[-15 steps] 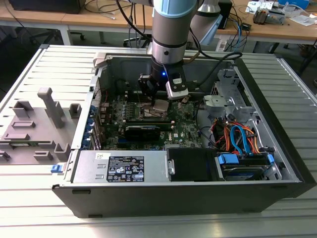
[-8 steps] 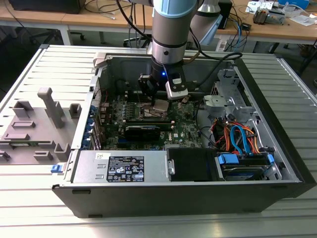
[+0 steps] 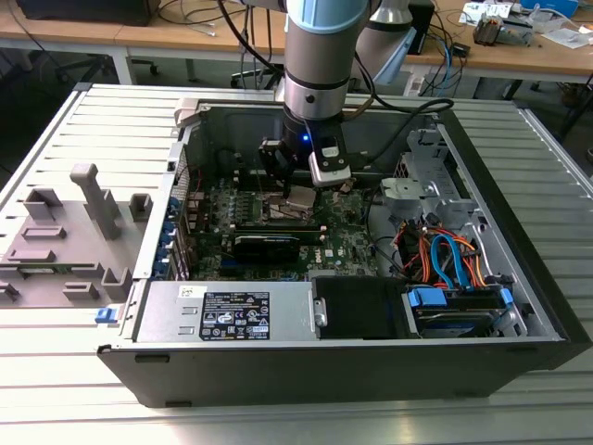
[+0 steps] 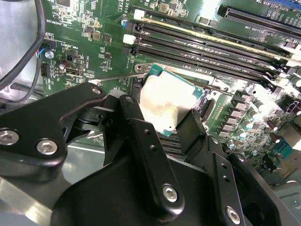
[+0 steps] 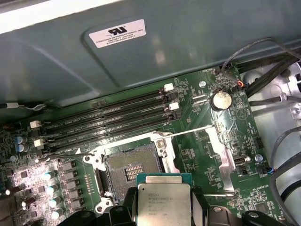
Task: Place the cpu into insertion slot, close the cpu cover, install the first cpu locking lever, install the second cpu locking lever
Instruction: 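Place the cpu into insertion slot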
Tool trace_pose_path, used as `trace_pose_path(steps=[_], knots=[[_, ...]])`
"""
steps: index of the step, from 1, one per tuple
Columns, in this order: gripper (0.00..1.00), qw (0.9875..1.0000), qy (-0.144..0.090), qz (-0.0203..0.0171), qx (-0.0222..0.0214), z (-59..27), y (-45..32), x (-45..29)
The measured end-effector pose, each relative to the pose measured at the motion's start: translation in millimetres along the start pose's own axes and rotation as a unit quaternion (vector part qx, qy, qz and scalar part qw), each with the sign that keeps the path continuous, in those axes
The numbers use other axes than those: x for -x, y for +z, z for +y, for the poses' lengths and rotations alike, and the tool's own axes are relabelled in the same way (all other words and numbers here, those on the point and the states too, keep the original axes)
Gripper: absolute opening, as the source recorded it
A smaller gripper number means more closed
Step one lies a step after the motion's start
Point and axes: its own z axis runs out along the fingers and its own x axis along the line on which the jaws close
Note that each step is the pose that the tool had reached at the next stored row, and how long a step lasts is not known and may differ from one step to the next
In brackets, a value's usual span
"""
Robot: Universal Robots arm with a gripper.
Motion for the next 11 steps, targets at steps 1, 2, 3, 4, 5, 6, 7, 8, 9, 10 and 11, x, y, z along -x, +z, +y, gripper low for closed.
trace_pose_path(steps=[1,2,3,4,5,6,7,8,9,10,11], knots=[[0.55,1.0000,0.001,-0.0001,0.0000,0.0,0.0,0.0],[0.55,1.0000,0.002,-0.0002,0.0001,0.0,0.0,0.0],[0.55,1.0000,0.003,-0.0002,0.0000,0.0,0.0,0.0],[0.55,1.0000,0.004,-0.0002,0.0000,0.0,0.0,0.0],[0.55,1.0000,0.004,-0.0003,0.0001,0.0,0.0,0.0],[0.55,1.0000,0.005,-0.0003,0.0001,0.0,0.0,0.0],[0.55,1.0000,0.006,-0.0003,0.0001,0.0,0.0,0.0],[0.55,1.0000,0.007,-0.0004,0.0001,0.0,0.0,0.0],[0.55,1.0000,0.007,-0.0004,0.0001,0.0,0.0,0.0],[0.55,0.9999,0.011,-0.0006,0.0002,0.0,0.0,0.0],[0.55,0.9999,0.014,-0.0008,0.0002,0.0,0.1,0.0]])
